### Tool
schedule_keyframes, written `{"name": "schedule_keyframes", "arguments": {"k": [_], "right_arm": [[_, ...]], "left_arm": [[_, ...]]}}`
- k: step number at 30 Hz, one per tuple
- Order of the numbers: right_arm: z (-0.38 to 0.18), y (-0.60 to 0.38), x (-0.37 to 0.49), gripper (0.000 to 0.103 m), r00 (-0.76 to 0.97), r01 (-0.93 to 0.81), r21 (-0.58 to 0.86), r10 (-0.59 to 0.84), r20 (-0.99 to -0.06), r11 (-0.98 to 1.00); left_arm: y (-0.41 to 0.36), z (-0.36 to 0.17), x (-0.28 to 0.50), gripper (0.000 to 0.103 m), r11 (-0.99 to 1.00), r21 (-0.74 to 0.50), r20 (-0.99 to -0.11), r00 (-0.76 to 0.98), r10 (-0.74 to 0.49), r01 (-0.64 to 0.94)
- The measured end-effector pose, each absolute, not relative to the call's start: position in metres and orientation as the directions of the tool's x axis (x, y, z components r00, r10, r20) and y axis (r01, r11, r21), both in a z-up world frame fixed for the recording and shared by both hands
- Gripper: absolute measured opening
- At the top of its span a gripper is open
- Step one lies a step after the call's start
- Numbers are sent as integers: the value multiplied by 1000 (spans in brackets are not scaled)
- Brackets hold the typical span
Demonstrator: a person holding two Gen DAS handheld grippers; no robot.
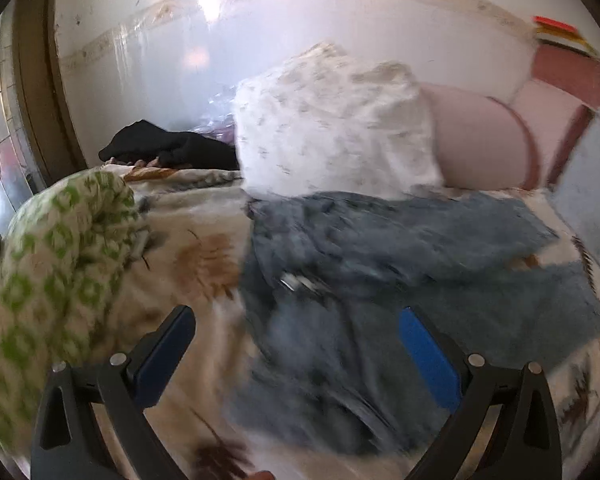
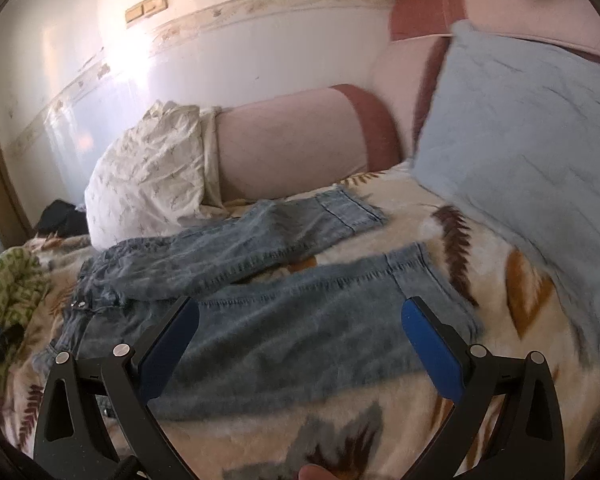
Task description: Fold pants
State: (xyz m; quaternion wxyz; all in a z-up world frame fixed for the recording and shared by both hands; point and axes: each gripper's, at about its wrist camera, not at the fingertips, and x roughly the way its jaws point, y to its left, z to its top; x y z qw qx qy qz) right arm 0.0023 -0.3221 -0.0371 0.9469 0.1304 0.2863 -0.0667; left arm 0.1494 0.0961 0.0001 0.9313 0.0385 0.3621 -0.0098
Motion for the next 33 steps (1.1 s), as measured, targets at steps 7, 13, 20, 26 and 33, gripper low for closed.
{"name": "schedule_keyframes", "arguments": {"k": [7,13,20,26,33], "right_arm": [[-14,-345,102,102,775,88,77,-19,-632,993],[-19,-373,180,102,743,120,125,-6,-670,985],[-39,-414,245,99,690,202,197,3,-723,959],[-45,-431,275,92,675,260,183,-43,-736,948],[-55,-453,306,78,648,276,235,0,-761,932]], "left_arm": [[158,-17,309,103,997,-36,-796,605,16,-74],[172,-71,385,71,982,-142,-877,476,-66,-127],[164,-99,411,58,958,-257,-883,434,-178,-130],[150,-126,430,14,937,-331,-886,380,-267,-113],[142,-140,428,9,932,-354,-861,417,-291,-79]]}}
